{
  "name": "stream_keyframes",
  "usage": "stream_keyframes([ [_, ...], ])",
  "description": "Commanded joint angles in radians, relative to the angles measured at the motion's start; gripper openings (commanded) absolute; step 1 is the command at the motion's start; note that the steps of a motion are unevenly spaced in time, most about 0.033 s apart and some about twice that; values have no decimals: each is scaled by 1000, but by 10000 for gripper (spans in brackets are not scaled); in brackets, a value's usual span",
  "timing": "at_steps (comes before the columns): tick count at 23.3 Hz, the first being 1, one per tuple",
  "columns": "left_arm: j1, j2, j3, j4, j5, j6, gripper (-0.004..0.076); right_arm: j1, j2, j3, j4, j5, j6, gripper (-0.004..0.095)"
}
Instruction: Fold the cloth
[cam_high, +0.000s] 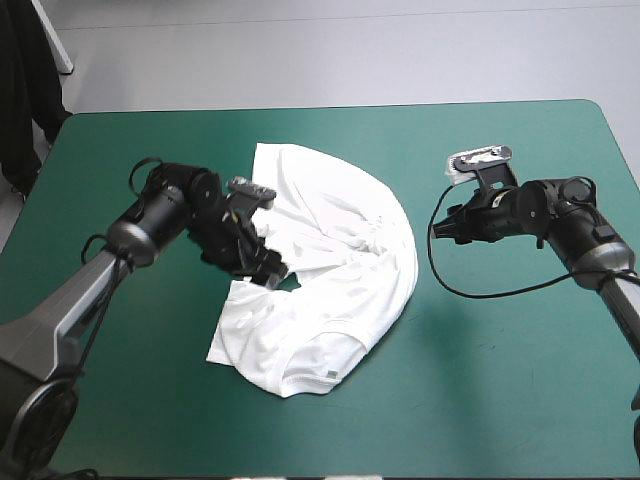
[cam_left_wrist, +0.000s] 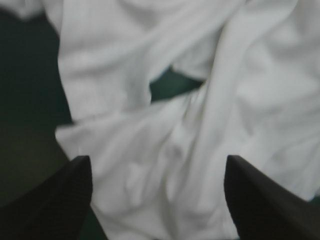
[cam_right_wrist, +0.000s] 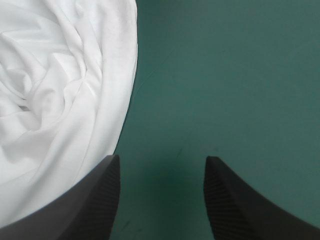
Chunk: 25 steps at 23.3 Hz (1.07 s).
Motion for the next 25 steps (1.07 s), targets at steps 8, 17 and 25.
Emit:
stream_keyframes([
  [8, 5, -191, 389, 65, 63, -46, 530, 0, 2, -99, 89, -39, -55, 484],
  [17, 62, -168, 416, 83, -39, -12, 428, 0, 18, -116, 89, -54, -68, 484],
  [25, 62, -75, 416, 1, -90, 10, 410, 0, 279, -265, 240, -36, -130, 484],
])
